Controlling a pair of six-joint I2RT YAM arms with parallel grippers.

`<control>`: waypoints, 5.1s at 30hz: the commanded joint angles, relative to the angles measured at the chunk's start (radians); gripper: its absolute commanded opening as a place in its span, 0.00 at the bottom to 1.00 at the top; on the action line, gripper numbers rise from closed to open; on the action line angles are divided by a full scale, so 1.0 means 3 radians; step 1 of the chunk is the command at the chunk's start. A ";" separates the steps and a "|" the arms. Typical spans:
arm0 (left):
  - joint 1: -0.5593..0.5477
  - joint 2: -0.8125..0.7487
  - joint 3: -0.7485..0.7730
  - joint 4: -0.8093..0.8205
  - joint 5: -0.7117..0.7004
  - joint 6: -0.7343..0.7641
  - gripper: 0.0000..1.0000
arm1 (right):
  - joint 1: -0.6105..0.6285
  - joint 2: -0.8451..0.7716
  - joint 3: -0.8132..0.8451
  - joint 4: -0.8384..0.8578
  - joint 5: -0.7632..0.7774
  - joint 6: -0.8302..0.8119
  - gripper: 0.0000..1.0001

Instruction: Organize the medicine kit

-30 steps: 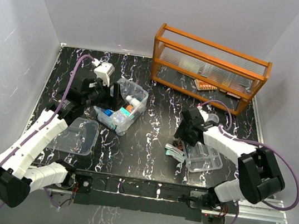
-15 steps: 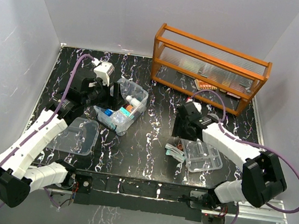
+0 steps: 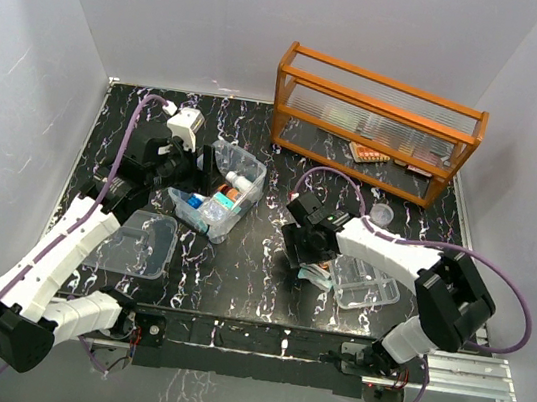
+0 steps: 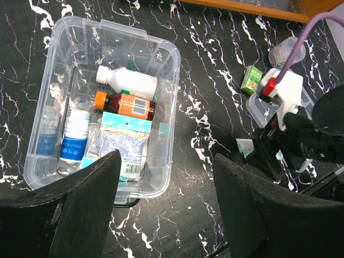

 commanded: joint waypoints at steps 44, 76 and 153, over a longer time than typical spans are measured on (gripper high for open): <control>0.0005 0.0084 0.0140 0.0081 0.0050 0.0030 0.68 | -0.0368 -0.0383 0.0108 -0.0035 0.1030 -0.0142 0.08; 0.0006 0.0082 0.0205 0.0029 0.0032 0.0007 0.69 | -0.0542 0.0047 0.0157 -0.0103 0.1100 -0.0260 0.34; 0.0004 0.0074 0.0154 0.0122 0.0110 0.0028 0.69 | -0.0392 -0.0213 -0.0049 -0.0309 0.1039 0.0521 0.00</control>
